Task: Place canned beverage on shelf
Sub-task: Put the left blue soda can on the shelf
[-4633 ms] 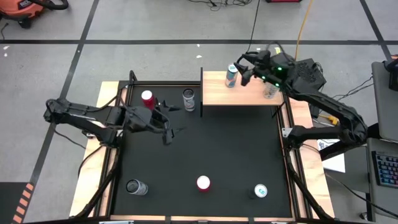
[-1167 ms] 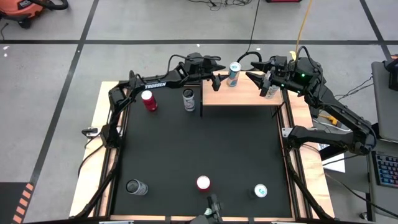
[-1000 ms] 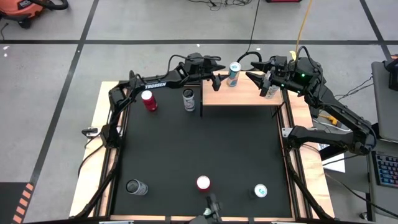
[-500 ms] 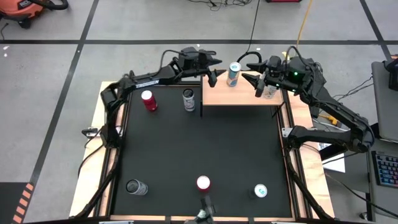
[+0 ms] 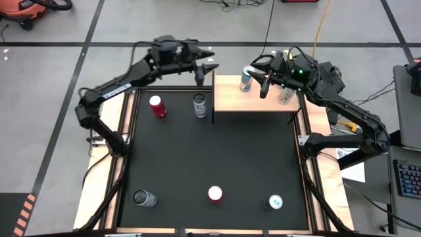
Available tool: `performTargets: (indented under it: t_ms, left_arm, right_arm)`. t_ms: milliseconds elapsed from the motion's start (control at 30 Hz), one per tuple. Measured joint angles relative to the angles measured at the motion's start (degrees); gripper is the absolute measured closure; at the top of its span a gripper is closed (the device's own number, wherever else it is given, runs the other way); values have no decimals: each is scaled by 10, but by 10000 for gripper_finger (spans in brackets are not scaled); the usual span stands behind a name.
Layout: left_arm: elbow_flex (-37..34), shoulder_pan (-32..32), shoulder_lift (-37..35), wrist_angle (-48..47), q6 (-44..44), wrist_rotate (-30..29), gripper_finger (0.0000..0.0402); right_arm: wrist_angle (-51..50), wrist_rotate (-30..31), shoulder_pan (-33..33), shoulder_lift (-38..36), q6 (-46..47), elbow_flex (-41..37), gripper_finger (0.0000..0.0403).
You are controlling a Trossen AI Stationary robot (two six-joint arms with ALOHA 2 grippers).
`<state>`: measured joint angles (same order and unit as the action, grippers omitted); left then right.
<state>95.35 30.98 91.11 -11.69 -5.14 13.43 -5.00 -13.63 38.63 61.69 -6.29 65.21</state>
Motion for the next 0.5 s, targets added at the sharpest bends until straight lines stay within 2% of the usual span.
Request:
performTargets:
  t_ms: [133,267,500]
  left_arm:
    - [0,0,-39,-30,3,0,153]
    - [0,0,-72,-69,3,-2,153]
    - [0,1,-120,-134,3,-13,153]
  right_arm:
    - [-15,0,4,32,-5,47,300]
    - [-78,0,19,75,-5,121,322]
    - [-203,0,49,161,-5,241,319]
